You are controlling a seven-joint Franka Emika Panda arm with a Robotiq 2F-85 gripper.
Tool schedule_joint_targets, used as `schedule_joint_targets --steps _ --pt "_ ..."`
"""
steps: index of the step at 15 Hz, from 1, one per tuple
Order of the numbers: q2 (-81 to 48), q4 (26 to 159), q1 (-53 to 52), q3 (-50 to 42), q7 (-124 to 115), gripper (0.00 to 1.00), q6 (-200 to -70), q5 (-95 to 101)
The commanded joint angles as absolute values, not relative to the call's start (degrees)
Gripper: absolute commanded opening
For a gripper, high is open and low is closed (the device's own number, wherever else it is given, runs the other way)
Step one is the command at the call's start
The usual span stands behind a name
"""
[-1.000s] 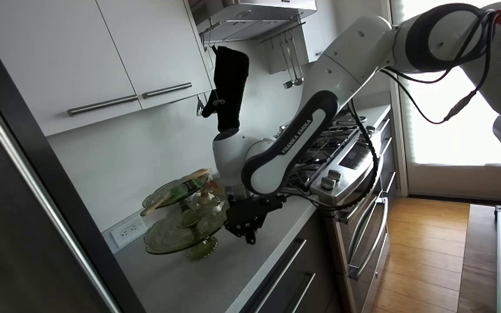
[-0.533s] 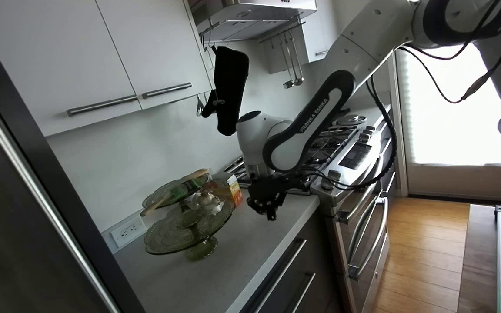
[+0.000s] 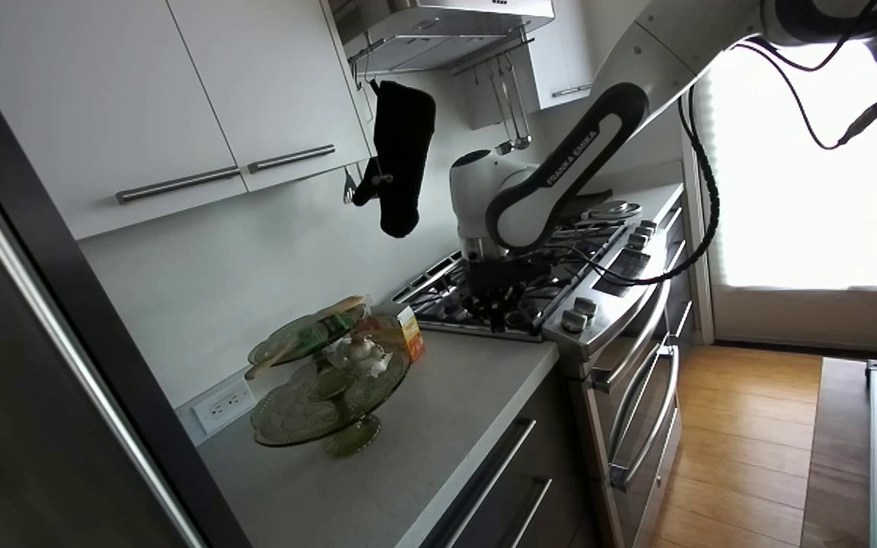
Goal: Pick up the small black object from the kitchen counter and put it on the bottom left cooker on the hob of the stove
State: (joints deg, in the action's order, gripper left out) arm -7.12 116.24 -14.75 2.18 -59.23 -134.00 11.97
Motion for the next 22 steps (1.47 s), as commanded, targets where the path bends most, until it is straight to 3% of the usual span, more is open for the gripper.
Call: schedule_joint_targets --steps 1,5,6,22 --pt "-7.17 116.11 -13.15 3.62 -59.28 0.19 -133.83 12.13" --pt "-7.93 116.1 -13.54 4.4 -59.4 0.19 -133.83 12.09" --pt "-7.94 116.09 -13.55 4.43 -59.4 0.05 -133.83 12.09" --pt "-15.26 107.27 -4.03 -2.94 -61.3 0.05 -139.1 6.13"
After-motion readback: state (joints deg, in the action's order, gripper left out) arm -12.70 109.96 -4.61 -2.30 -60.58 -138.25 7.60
